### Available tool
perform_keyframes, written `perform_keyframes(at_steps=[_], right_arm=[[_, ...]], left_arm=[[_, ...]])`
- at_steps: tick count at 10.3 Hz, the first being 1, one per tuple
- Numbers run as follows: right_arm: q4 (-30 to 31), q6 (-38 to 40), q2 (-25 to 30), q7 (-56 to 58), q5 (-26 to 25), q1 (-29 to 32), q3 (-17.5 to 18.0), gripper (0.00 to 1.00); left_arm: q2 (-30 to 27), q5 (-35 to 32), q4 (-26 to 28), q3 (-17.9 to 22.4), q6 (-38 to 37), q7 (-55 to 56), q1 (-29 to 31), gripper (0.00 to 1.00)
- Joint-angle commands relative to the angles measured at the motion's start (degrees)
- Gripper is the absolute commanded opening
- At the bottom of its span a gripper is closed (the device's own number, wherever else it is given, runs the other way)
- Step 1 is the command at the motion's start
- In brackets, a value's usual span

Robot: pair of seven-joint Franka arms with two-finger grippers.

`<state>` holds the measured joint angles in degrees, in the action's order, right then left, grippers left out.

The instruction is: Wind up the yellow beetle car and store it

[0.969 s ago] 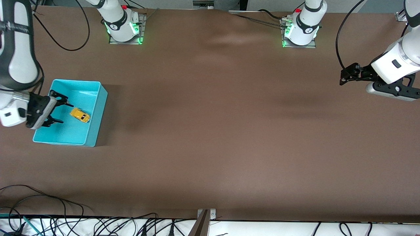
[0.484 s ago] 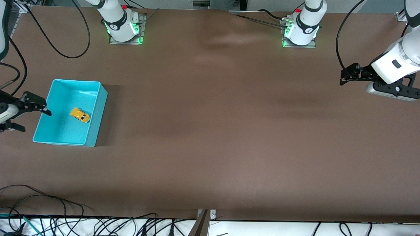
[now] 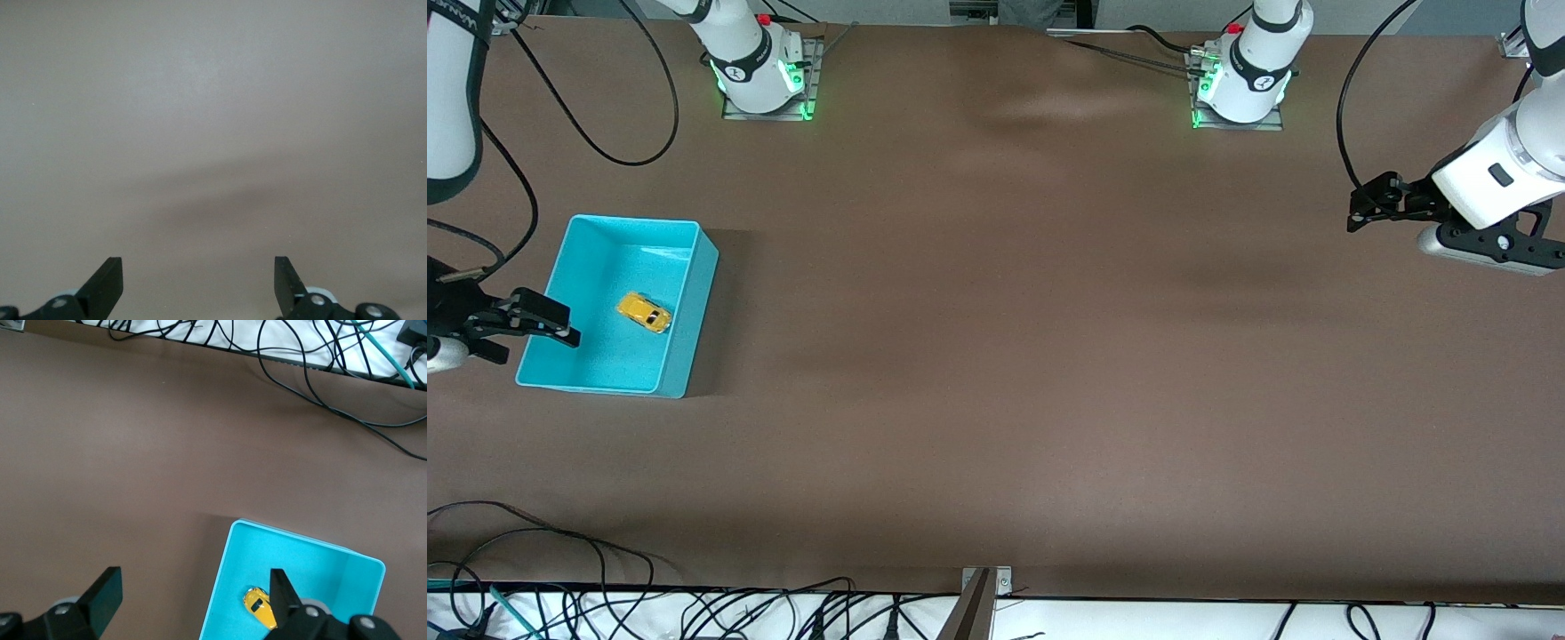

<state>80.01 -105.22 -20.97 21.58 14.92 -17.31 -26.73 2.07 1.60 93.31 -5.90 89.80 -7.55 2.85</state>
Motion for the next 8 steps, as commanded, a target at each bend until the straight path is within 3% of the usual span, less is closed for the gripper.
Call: perform_keyframes(at_steps=[1,3,5,8], right_arm=[[10.0,-6.9,6.8,-7.3,-7.5,-4.3,-0.2,0.98],[21.5,-18.0,13.0,-8.0,-8.2,-5.1,-0.1,0.99],[21.2,-18.3,13.2,-9.2,-8.2,-5.5,-0.1,1.00],[18.1,-12.1,12.9,-13.9,-10.5,-5.5,0.1,1.00]], left_arm=[[0.9,-0.5,-2.0,-0.1,-1.3,0.2,0.1,1.00],[0.9,-0.5,-2.0,-0.1,-1.3,0.2,0.1,1.00],[0.9,-0.5,-2.1,-0.1,-1.4,0.2,0.1,1.00],[0.9,-0.5,-2.1,-0.1,-1.3,0.2,0.1,1.00]])
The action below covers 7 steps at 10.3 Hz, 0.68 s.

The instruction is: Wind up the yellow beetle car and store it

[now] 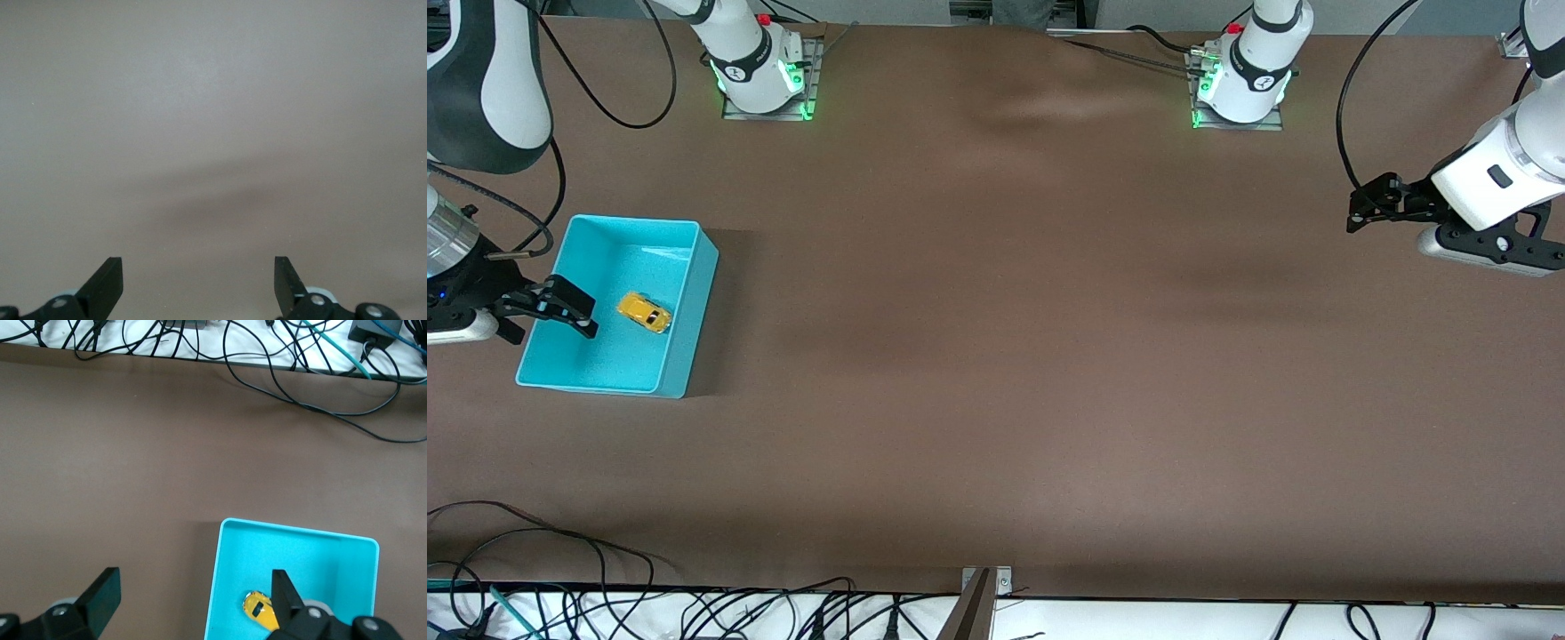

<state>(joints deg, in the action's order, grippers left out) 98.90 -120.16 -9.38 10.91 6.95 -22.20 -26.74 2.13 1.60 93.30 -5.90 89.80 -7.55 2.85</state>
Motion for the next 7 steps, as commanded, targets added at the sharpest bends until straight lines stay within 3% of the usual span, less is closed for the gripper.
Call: perform_keyframes(at_steps=[1,3,5,7], right_arm=[[-2.2,5.7,1.1,-4.1,-2.6,-0.6,0.1,1.00],[-2.5,7.5,1.0,-5.9,-2.6,-0.7,0.2,1.00],[-2.5,7.6,1.6,-6.6,-3.6,2.0,4.0,1.00],[-2.4,8.4,3.0,-8.6,-7.0,19.0,22.4,1.00]], left_arm=[[0.9,-0.5,-2.1,-0.1,-1.3,0.2,0.0,1.00],[0.9,-0.5,-2.1,-0.1,-1.3,0.2,0.0,1.00],[0.9,-0.5,-2.1,0.0,-1.3,0.2,0.0,1.00],[0.9,-0.5,-2.1,0.0,-1.3,0.2,0.0,1.00]])
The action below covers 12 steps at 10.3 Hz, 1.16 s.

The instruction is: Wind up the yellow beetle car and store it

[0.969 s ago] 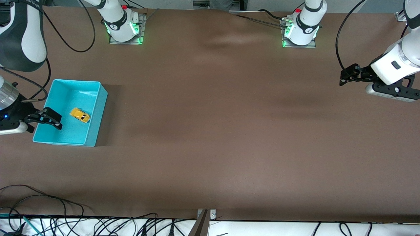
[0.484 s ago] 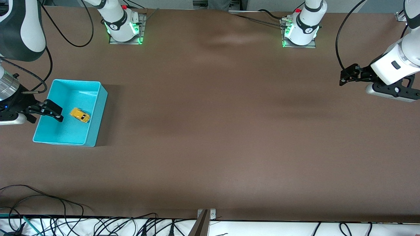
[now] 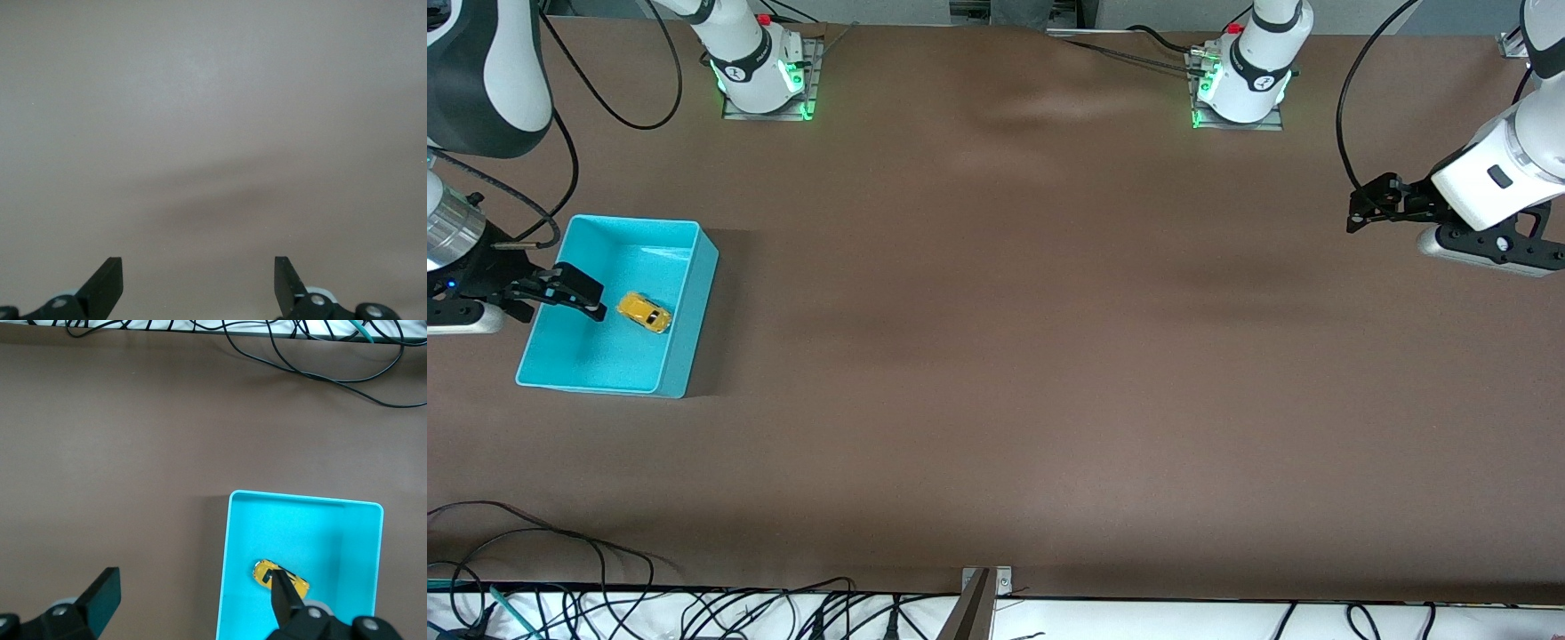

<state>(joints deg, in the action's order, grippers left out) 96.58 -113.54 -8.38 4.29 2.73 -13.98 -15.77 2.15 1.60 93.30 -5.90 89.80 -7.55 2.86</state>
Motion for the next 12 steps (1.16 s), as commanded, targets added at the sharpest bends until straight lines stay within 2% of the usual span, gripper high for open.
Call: perform_keyframes(at_steps=[1,4,12], right_arm=[[0.4,1.7,2.7,-2.9,-3.7,12.0,12.9,1.00],[4.6,-1.2,5.1,-3.1,-3.7,12.4,12.9,0.98],[3.9,-1.0,3.2,-2.8,-3.6,12.5,13.1,1.00]], left_arm=[[0.9,-0.5,-2.1,0.0,-1.3,0.2,0.0,1.00],[0.9,-0.5,-2.1,0.0,-1.3,0.2,0.0,1.00],[0.9,-0.5,-2.1,0.0,-1.3,0.2,0.0,1.00]])
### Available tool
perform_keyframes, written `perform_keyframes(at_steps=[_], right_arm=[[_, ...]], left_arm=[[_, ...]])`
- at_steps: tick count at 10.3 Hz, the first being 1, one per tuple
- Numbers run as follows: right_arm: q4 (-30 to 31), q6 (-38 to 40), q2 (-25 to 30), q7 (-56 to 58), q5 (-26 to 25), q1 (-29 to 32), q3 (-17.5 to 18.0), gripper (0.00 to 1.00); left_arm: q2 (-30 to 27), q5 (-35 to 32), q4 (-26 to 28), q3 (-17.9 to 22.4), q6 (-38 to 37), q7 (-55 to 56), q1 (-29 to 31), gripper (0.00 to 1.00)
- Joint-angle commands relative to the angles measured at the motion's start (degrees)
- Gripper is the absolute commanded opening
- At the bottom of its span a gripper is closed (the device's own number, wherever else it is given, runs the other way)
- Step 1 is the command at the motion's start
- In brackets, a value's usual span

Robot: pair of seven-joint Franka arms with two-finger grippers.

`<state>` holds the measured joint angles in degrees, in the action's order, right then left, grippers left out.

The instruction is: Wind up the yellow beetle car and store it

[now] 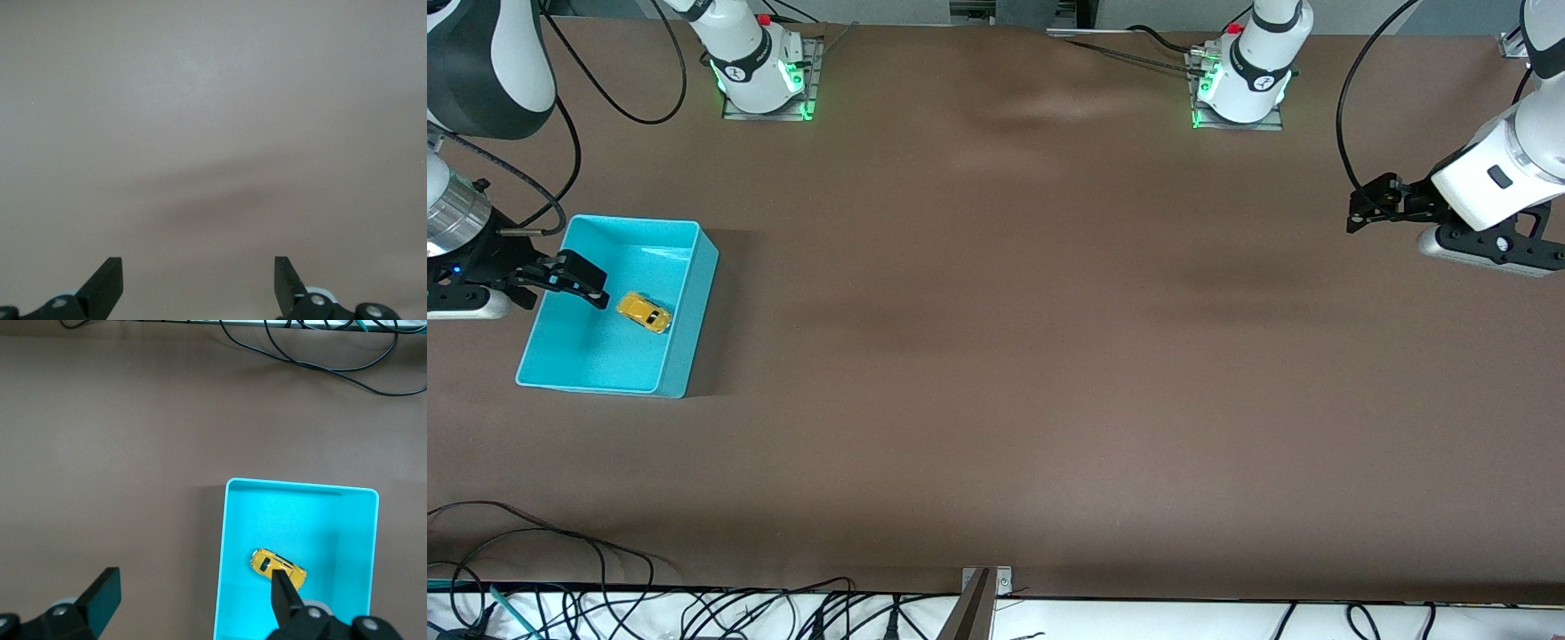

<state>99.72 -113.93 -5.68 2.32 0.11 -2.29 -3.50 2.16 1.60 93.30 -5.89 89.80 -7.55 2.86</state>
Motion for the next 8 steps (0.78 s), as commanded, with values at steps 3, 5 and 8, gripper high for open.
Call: perform_keyframes(at_steps=[3,5,8], right_arm=[[-0.3,0.0,0.3,-3.4,-0.2,0.8,1.0,1.00],[-2.8,2.5,-0.8,-4.3,-0.1,0.7,1.0,1.00],[-3.3,2.8,-1.0,-4.3,-0.2,0.6,1.0,1.00]], left_arm=[[0.9,-0.5,-2.1,0.0,-1.3,0.1,0.0,1.00],[0.9,-0.5,-2.1,0.1,-1.3,0.2,0.0,1.00],[0.9,-0.5,-2.1,0.1,-1.3,0.2,0.0,1.00]])
